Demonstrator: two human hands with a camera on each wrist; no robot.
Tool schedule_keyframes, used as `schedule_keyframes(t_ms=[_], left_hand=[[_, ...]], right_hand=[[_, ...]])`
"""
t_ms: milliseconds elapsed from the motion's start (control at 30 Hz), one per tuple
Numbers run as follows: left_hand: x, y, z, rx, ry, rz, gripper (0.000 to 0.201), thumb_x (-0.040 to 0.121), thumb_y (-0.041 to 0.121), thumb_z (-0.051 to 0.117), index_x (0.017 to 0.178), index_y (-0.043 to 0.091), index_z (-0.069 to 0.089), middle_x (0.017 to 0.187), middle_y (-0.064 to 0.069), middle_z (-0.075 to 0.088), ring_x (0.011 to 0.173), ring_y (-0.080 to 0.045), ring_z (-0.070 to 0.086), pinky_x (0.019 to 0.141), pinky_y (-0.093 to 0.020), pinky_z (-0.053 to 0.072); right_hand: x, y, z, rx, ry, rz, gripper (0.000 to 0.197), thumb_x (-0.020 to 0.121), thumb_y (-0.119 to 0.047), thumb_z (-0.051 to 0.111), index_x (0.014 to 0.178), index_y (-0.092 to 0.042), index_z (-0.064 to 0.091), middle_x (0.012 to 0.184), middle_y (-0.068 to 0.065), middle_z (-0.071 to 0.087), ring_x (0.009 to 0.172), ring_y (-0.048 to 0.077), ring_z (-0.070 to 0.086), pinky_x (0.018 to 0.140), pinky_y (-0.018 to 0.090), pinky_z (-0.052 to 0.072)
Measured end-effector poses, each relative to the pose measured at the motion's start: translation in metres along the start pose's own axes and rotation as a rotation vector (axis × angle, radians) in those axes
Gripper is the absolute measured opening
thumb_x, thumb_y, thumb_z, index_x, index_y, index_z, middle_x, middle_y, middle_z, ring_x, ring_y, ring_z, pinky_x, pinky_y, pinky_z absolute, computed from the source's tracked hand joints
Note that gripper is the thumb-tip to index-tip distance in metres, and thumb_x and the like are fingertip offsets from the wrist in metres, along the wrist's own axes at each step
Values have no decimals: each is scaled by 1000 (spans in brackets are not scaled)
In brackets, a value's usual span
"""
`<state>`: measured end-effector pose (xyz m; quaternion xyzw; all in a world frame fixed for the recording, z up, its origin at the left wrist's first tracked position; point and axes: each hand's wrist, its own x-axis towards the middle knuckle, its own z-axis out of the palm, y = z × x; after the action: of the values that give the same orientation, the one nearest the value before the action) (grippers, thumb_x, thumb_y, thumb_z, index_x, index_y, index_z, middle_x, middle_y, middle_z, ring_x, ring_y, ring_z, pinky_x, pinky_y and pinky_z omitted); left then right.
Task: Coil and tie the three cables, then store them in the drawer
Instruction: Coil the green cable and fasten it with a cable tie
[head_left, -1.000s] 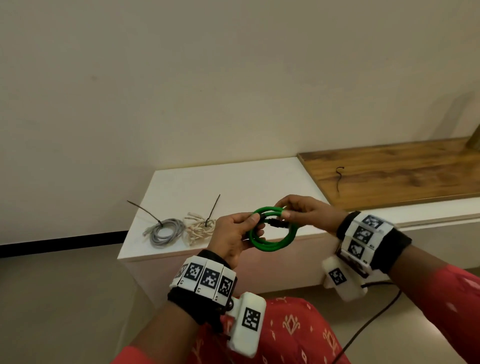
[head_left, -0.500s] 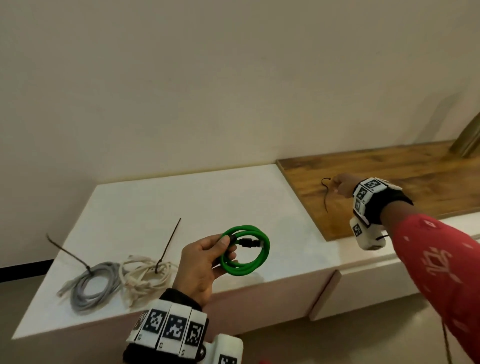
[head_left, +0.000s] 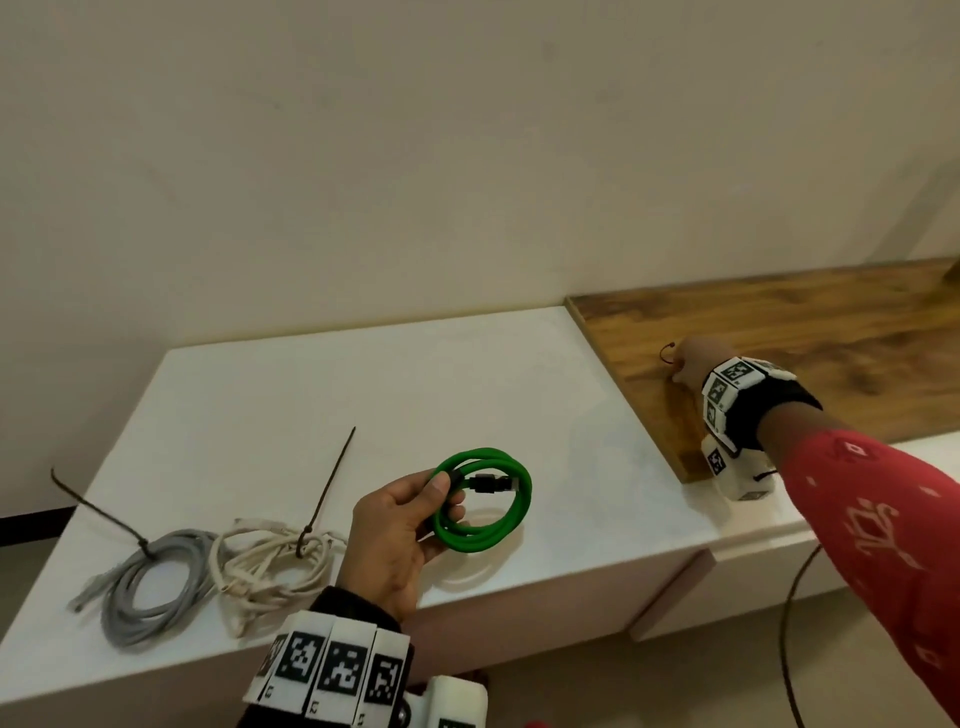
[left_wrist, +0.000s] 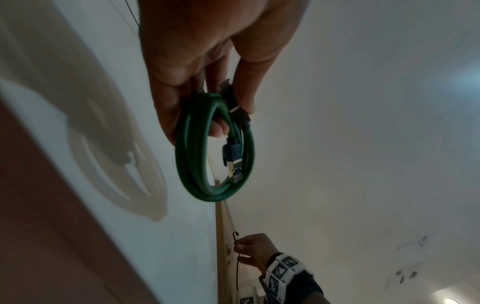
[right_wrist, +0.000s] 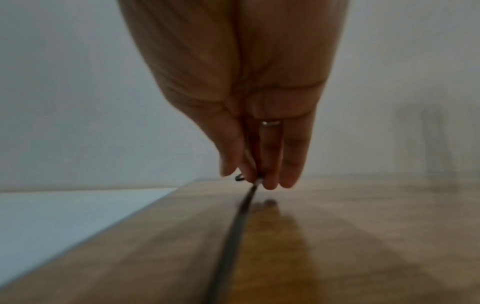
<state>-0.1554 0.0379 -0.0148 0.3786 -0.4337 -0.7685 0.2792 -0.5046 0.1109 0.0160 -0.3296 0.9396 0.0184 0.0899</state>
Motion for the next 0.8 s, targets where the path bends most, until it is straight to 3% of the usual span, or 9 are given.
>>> schedule_keyframes(t_ms=[100,167,233,333,433,533,633,733,800], left_hand=[[-16,5,-1,-28,2,5,13,88,8,53,83,6,64,71,-9,62,64,-18,56,62,-32,52],[-26,6,0,-42,4,10,12,89,8,52,83,6,63,70,-8,61,63,-18,56,62,-30,53],[-40,7,-1,-49,15,13,12,89,9,53,82,7,62,70,-8,60,62,-17,56,60,-29,53],[-61,7,-2,-72,19,9,12,89,8,52,81,7,61,71,-9,59,63,-18,54,65,-33,49],[-83,8,-1,-73,27,17,10,90,8,52,83,7,60,71,-9,58,64,-17,54,64,-33,49],[-101,10,1,-53,40,43,9,89,9,54,84,8,60,71,-8,59,63,-16,55,62,-32,50],[-120,13,3,-44,45,82,9,90,9,53,85,9,60,71,-8,59,63,-16,55,64,-32,50],[-138,18,4,-34,41,123,9,89,8,53,96,6,60,72,-7,60,63,-15,54,63,-32,50],[-146,19,5,-16,48,151,17,89,8,54,106,5,57,73,-8,60,64,-16,55,62,-31,50]], right_hand=[[-35,-6,-8,178,146,-62,14,84,1,56,90,4,68,101,22,69,88,35,64,75,38,52],[-67,-16,-13,367,178,-143,20,82,5,55,73,-11,63,89,16,71,77,31,67,70,35,53],[-108,-29,-18,534,155,-230,25,82,6,56,72,-16,56,76,8,67,63,24,65,58,29,53],[-176,-51,-25,740,53,-358,13,82,2,62,81,-11,64,67,0,62,52,8,60,45,12,48],[-235,-70,-24,823,-31,-471,14,80,-1,66,74,-13,68,64,-1,64,46,1,59,46,14,49],[-273,-85,-20,826,-108,-534,18,78,-3,68,69,-18,68,62,-2,64,45,3,58,45,17,49],[-296,-97,-13,698,-89,-575,6,80,-7,67,77,-12,70,69,1,62,45,4,58,45,14,48],[-312,-105,-9,510,-52,-621,8,83,-12,64,86,-9,71,73,-4,56,50,4,54,46,8,43],[-321,-108,-12,381,-24,-641,12,84,-16,62,91,-11,71,72,-7,53,53,3,51,51,10,40]])
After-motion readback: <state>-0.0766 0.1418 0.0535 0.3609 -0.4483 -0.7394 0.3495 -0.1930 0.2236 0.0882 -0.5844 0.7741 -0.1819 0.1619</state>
